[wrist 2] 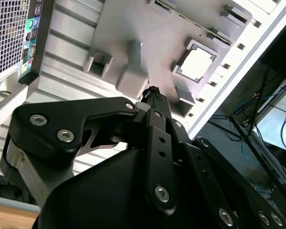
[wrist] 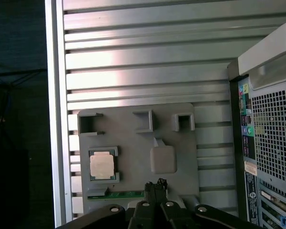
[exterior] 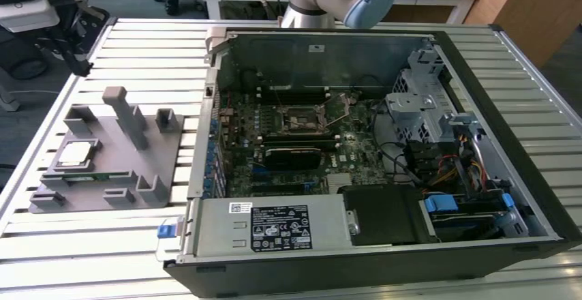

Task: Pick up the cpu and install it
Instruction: 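Reach for the cpu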

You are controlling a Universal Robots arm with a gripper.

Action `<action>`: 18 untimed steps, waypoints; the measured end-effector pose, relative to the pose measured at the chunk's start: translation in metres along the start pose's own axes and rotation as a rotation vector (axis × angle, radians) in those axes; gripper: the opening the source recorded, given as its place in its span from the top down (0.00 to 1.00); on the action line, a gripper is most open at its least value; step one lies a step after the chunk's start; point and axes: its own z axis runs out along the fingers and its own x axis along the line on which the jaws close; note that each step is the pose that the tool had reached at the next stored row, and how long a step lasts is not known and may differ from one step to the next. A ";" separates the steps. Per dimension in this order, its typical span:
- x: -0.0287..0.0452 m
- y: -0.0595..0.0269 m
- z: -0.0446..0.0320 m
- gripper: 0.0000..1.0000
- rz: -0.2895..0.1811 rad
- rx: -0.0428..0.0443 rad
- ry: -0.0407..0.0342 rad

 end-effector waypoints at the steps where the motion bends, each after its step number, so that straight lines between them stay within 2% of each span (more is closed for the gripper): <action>1: 0.0010 -0.0001 0.0003 0.89 0.000 0.0000 0.0005; 18: 0.0166 -0.0013 0.0045 0.89 0.001 0.0011 0.0147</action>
